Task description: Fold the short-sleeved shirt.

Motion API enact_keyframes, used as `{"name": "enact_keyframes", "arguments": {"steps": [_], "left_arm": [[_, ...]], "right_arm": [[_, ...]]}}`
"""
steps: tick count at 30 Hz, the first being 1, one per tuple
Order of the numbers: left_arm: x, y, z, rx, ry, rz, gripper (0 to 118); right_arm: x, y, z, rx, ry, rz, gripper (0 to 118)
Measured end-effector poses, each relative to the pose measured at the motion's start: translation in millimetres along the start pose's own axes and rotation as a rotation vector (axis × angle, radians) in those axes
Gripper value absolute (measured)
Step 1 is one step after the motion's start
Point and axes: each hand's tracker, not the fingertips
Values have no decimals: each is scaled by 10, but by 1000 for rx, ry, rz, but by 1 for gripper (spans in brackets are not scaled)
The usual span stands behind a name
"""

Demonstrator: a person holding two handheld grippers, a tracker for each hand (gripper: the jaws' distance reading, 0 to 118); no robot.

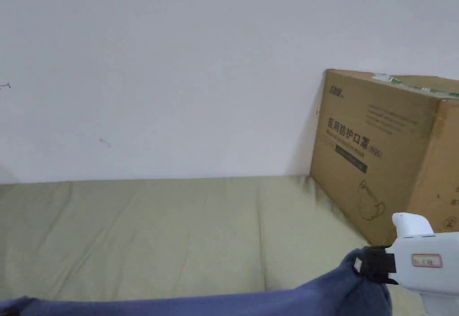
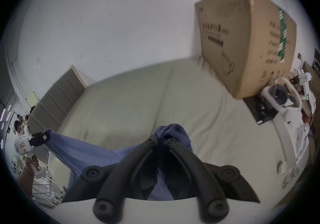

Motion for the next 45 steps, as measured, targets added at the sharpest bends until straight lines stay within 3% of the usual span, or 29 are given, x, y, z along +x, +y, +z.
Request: {"name": "enact_keyframes", "arguments": {"steps": [7,18,29,37,45], "left_arm": [[281,563,974,138,-35,-40,2],[494,1338,1606,304,-76,-56,2],[251,2299,769,334,-53,13,2],[41,3116,-11,403,-7,85,2],[-8,3488,-818,439,67,93,2]], "right_arm": [[-287,379,1244,163,6,32,4],[-539,1351,1871,329,-12,74,4],[-911,2486,1379,400,-100,117,4],[-1163,3260,737,468,-175,202,4],[-1188,3601,-127,485,-221,245,4]]}}
